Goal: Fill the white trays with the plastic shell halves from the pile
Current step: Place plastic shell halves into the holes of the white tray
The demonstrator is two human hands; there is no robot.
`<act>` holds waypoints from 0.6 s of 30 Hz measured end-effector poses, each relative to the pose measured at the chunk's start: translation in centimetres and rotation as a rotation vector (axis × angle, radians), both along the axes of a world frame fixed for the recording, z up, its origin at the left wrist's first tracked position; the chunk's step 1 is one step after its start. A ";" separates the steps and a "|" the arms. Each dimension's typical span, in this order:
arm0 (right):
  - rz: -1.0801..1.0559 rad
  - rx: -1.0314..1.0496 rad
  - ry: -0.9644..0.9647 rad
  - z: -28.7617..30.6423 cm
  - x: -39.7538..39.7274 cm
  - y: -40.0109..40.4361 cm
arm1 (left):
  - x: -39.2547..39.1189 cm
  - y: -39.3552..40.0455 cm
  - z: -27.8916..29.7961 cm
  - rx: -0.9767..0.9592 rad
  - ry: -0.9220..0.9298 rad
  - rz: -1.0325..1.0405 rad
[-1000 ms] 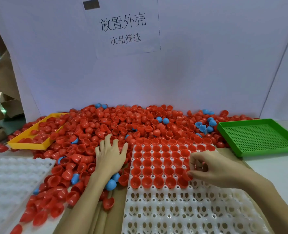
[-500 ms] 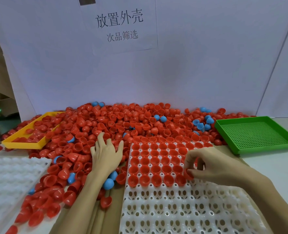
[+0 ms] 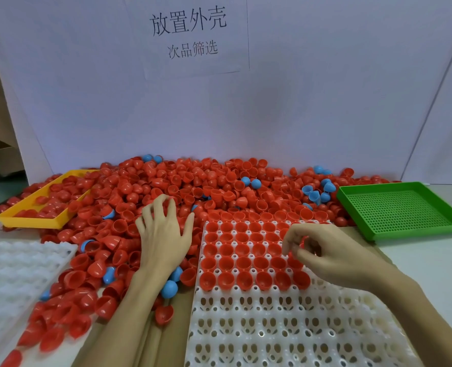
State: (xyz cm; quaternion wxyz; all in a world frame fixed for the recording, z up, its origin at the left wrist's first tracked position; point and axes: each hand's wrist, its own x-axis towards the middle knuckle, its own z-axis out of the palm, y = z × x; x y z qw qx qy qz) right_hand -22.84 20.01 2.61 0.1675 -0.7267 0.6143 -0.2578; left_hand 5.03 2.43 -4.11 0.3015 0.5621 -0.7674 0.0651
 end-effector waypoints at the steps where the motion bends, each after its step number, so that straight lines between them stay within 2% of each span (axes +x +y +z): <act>1: -0.004 0.008 -0.001 -0.2 0.1 -0.1 | 0.1 0.2 0.3 -0.099 0.000 -0.037; 5: 0.009 0.033 0.005 -0.9 0.7 -0.4 | 0.1 1.0 1.6 -0.391 -0.006 -0.286; 9: 0.022 0.023 0.020 -1.3 0.9 -0.5 | -1.2 3.3 2.7 -0.457 0.023 -0.505; 13: 0.034 -0.018 -0.054 -1.6 1.1 -0.5 | -3.0 6.0 3.1 -0.211 0.274 -0.749; 18: 0.085 -0.051 -0.382 -1.1 2.4 -0.2 | -4.5 8.0 2.7 0.102 0.441 -0.913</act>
